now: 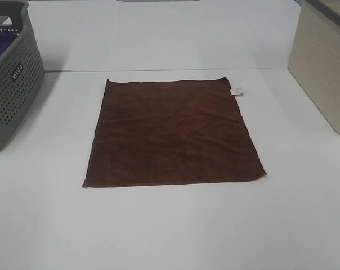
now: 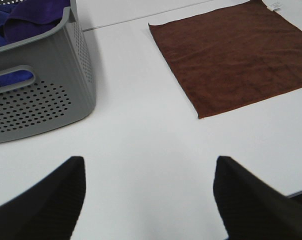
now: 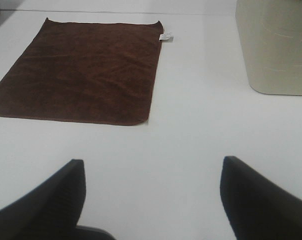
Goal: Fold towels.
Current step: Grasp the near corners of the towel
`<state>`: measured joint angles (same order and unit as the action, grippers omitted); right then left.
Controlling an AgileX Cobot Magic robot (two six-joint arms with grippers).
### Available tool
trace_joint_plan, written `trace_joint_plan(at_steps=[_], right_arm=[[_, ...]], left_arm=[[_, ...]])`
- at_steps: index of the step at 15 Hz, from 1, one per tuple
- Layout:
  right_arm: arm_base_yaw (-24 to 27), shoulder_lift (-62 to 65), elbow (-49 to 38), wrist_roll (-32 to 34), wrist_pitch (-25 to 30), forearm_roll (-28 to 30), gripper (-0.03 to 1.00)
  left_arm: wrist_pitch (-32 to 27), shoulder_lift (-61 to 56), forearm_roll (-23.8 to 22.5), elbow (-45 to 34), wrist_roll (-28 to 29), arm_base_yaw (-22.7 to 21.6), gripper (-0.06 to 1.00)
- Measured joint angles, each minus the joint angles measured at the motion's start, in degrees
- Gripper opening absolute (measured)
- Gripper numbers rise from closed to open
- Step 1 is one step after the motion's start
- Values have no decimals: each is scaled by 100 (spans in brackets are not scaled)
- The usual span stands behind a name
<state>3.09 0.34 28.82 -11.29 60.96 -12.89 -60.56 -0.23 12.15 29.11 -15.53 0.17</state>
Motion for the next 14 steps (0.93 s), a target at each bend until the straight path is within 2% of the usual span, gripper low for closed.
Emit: trace_joint_plan(at_steps=[14], right_arm=[[0, 0, 0, 0, 0, 0, 71]], left_arm=[[0, 0, 0, 0, 0, 0, 69]])
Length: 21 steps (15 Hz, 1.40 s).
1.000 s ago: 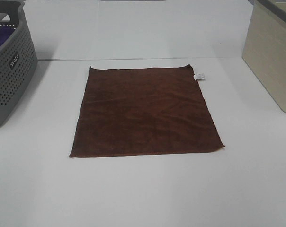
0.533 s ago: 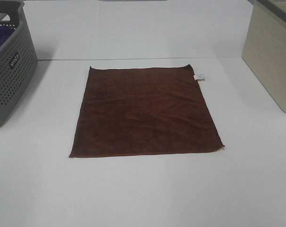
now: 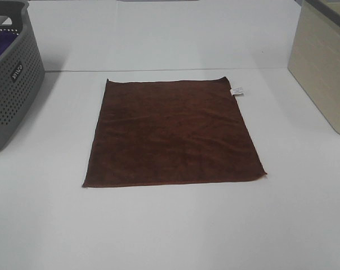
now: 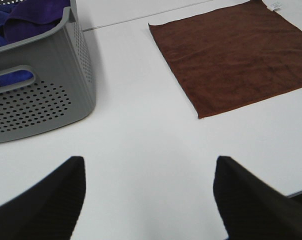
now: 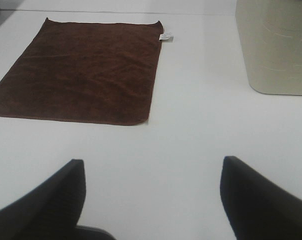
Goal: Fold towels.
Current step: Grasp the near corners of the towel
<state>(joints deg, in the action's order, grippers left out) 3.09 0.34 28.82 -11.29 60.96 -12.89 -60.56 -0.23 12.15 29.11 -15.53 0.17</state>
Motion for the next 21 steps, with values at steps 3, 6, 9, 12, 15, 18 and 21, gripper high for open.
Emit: trace_joint_plan(at_steps=[3, 6, 9, 12, 15, 18, 21], right_arm=[[0, 0, 0, 0, 0, 0, 71], [0, 0, 0, 0, 0, 0, 71], [0, 0, 0, 0, 0, 0, 71], [0, 0, 0, 0, 0, 0, 71], [0, 0, 0, 0, 0, 0, 71], [0, 0, 0, 0, 0, 0, 71], [0, 0, 0, 0, 0, 0, 71]], left_arm=[[0, 0, 0, 0, 0, 0, 69], [0, 0, 0, 0, 0, 0, 69], [0, 0, 0, 0, 0, 0, 69], [0, 0, 0, 0, 0, 0, 69], [0, 0, 0, 0, 0, 0, 69], [0, 0, 0, 0, 0, 0, 69], [0, 0, 0, 0, 0, 0, 69]])
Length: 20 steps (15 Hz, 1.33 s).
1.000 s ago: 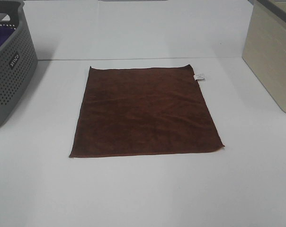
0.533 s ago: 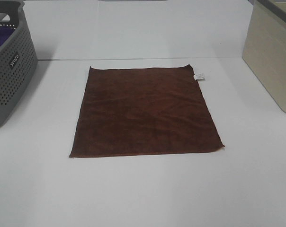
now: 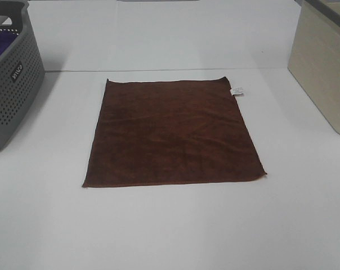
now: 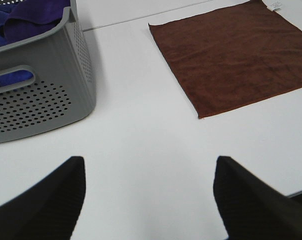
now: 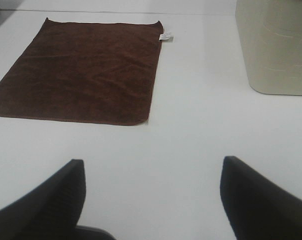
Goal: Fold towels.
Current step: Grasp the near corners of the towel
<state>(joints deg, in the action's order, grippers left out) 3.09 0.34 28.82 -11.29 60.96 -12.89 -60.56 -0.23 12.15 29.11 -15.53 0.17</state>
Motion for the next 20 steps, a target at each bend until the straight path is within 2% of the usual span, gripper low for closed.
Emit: trace_joint_plan(at_steps=[9, 11, 13, 14, 15, 16, 18, 20], right_arm=[[0, 0, 0, 0, -6, 0, 71], [0, -34, 63, 23, -229, 0, 71], [0, -338, 69, 29, -980, 74, 71], [0, -567, 69, 29, -1352, 166, 71], [0, -1209, 69, 29, -2103, 367, 70], [0, -1346, 69, 29, -2263, 384, 69], [-29, -1994, 69, 29, -3025, 390, 66], [-160, -2739, 115, 29, -3415, 390, 63]], left_arm=[[6, 0, 155, 0, 57, 0, 69], [149, -6, 74, 11, 229, 0, 69], [831, -6, -160, 17, 327, 0, 69], [1438, -6, -229, -86, 327, 0, 69], [2555, 40, -241, -504, 418, 0, 69], [2842, 103, -229, -636, 481, 0, 69], [3615, 619, -97, -1014, 762, 0, 69], [3965, 1490, 298, -1060, 997, 0, 69]])
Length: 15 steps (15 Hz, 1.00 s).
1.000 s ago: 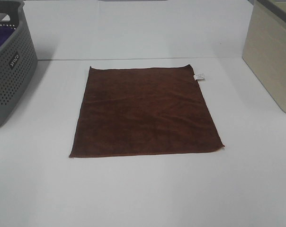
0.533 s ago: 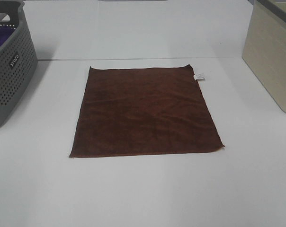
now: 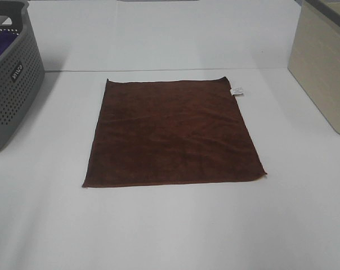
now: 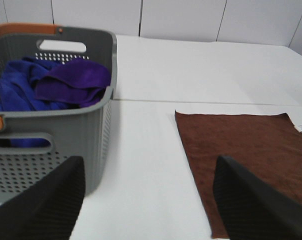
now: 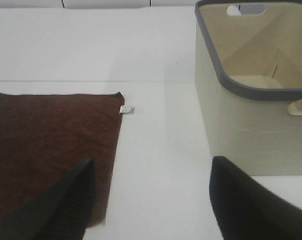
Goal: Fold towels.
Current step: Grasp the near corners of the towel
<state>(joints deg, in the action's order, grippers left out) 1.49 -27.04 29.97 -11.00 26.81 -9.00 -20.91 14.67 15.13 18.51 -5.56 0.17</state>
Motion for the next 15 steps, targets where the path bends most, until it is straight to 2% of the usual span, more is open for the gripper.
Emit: trace_joint_plan(at_steps=[3, 6, 7, 10, 12, 13, 14, 15], right_arm=[[6, -1306, 258, 0, -34, -103, 59], [6, -2630, 733, -6, 338, -825, 56], [6, -3100, 877, -63, 481, -1026, 54], [6, -4418, 1203, -619, 985, -1707, 52], [6, -5099, 1358, -1094, 1129, -2263, 52], [6, -5477, 1473, -1450, 1220, -2716, 52], [6, -5850, 1570, -1811, 1318, -3100, 52], [23, -6543, 1845, -2355, 1432, -3604, 52]], left_arm=[[189, 1467, 1026, 0, 46, 0, 69], [206, 3100, 2229, 92, 11, 0, 69], [86, 3684, 2469, 275, -195, 0, 69], [-407, 5265, 3191, 1083, -1358, 0, 69], [-493, 6039, 3598, 1375, -2011, 0, 69], [-561, 6583, 3896, 1558, -2389, 0, 69], [-705, 7047, 4269, 1753, -2733, 0, 69], [-1123, 7935, 4887, 2126, -3529, 0, 69]])
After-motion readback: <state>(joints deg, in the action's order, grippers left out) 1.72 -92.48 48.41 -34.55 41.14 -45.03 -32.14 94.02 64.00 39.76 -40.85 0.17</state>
